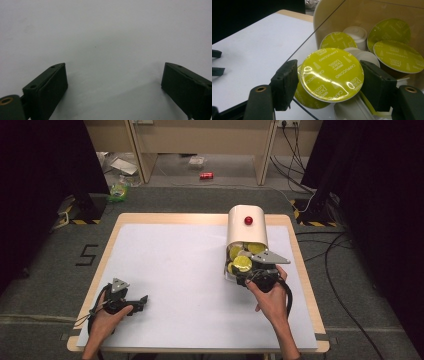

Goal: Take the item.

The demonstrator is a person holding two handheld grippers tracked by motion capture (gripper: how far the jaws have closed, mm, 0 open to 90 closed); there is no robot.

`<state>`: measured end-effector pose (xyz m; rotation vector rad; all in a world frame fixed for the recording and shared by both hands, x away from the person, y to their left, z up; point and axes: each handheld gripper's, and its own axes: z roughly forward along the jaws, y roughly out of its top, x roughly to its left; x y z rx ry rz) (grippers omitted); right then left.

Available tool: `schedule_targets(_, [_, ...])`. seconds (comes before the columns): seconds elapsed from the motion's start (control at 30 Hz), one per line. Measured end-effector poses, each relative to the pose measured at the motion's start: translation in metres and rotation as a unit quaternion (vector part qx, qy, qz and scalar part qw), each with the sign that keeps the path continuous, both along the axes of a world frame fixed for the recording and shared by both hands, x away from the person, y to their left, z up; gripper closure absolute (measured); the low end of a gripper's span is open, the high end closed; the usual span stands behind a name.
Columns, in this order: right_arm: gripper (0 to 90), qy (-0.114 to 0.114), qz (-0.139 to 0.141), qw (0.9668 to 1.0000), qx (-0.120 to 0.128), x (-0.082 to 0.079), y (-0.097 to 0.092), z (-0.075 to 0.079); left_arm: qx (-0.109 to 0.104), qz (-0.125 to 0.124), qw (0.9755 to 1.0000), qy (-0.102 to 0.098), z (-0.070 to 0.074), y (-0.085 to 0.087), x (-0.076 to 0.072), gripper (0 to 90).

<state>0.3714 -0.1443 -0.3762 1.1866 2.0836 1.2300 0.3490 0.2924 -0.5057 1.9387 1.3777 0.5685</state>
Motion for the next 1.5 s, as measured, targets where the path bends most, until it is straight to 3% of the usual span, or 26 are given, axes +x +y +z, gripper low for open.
schedule_targets(0.4, [34.0,0.009,0.003,1.0000,0.000,-0.002,-0.001,0.000,0.000,0.000,1.0000,0.000,0.000,0.000,0.000,5.8])
schedule_targets(0.8, [38.4,-0.001,0.000,1.0000,-0.001,-0.001,0.003,-0.003,0.000,0.000,1.0000,0.000,0.000,0.000,0.000,5.8])
schedule_targets(0.97, [38.6,-0.009,0.002,1.0000,0.000,-0.002,0.004,-0.002,0.000,0.000,1.0000,0.000,0.000,0.000,0.000,5.8])
schedule_targets(1.17, [38.6,-0.033,-0.002,0.9993,0.016,-0.006,0.000,0.007,0.000,0.000,1.0000,0.000,0.000,0.000,0.000,5.8])
schedule_targets(1.5, [38.6,-0.048,-0.005,0.9985,0.025,-0.011,-0.007,0.016,0.000,0.000,1.0000,0.000,0.000,0.000,0.000,5.8])
